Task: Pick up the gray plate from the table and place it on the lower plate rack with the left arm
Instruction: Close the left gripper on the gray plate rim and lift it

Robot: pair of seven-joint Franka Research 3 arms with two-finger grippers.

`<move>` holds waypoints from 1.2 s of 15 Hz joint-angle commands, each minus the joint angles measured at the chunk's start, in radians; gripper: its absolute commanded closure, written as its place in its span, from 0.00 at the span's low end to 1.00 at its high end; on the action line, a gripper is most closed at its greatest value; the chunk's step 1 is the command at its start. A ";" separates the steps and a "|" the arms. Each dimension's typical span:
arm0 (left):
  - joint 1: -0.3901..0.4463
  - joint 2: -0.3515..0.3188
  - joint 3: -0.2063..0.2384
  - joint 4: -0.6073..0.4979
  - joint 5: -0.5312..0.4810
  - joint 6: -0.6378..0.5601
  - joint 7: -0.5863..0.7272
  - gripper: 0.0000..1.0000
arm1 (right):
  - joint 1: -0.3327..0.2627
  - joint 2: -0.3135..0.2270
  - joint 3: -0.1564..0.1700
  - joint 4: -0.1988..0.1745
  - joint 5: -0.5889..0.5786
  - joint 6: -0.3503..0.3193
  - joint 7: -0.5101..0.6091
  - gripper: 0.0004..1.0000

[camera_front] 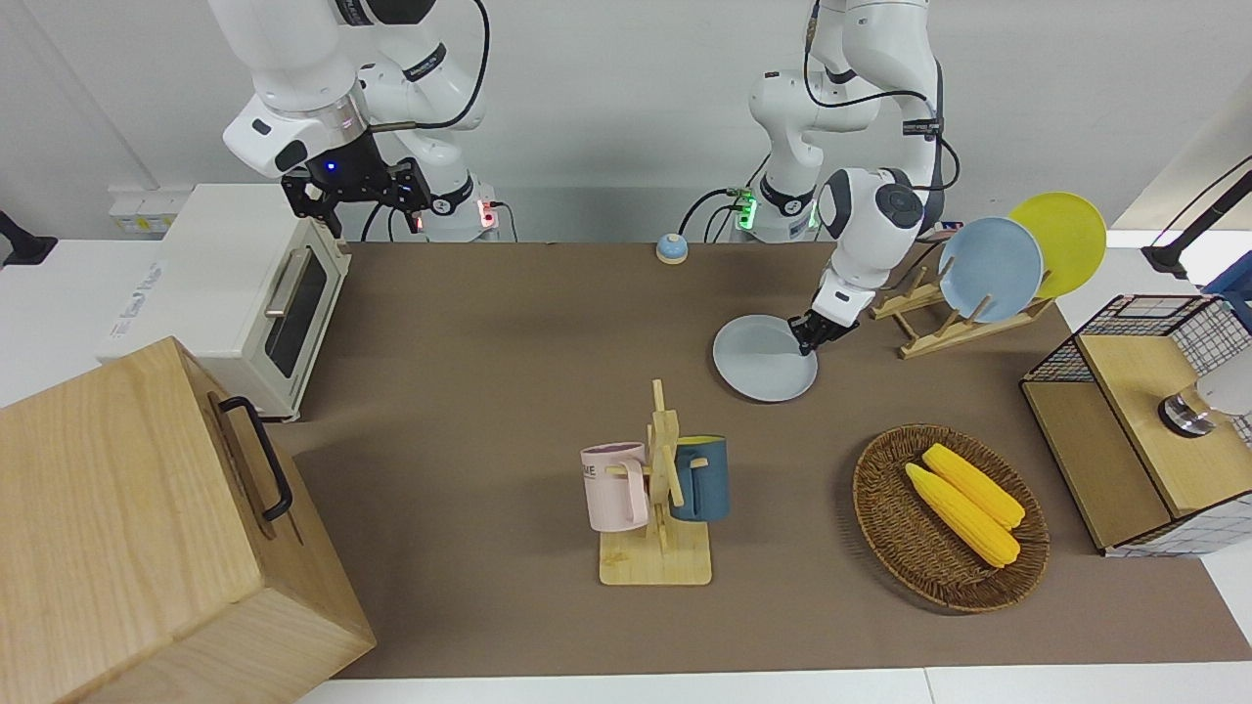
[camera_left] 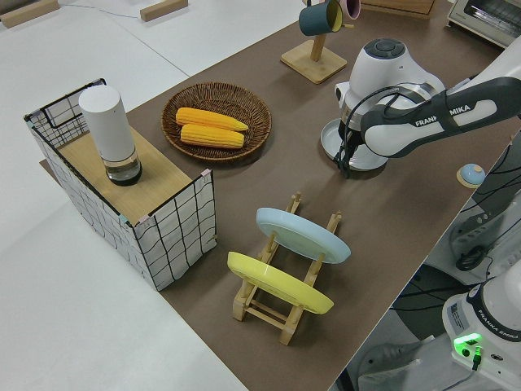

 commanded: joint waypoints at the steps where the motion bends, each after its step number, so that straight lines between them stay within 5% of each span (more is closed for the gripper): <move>1: -0.004 0.015 -0.002 -0.009 -0.005 0.018 -0.002 1.00 | -0.023 -0.002 0.020 0.007 -0.006 -0.011 0.012 0.02; 6: -0.003 -0.001 0.000 0.012 -0.003 0.000 0.001 1.00 | -0.023 -0.002 0.021 0.007 -0.005 -0.011 0.012 0.02; 18: 0.039 -0.054 0.014 0.293 0.036 -0.498 -0.001 1.00 | -0.023 -0.002 0.020 0.007 -0.005 -0.012 0.012 0.02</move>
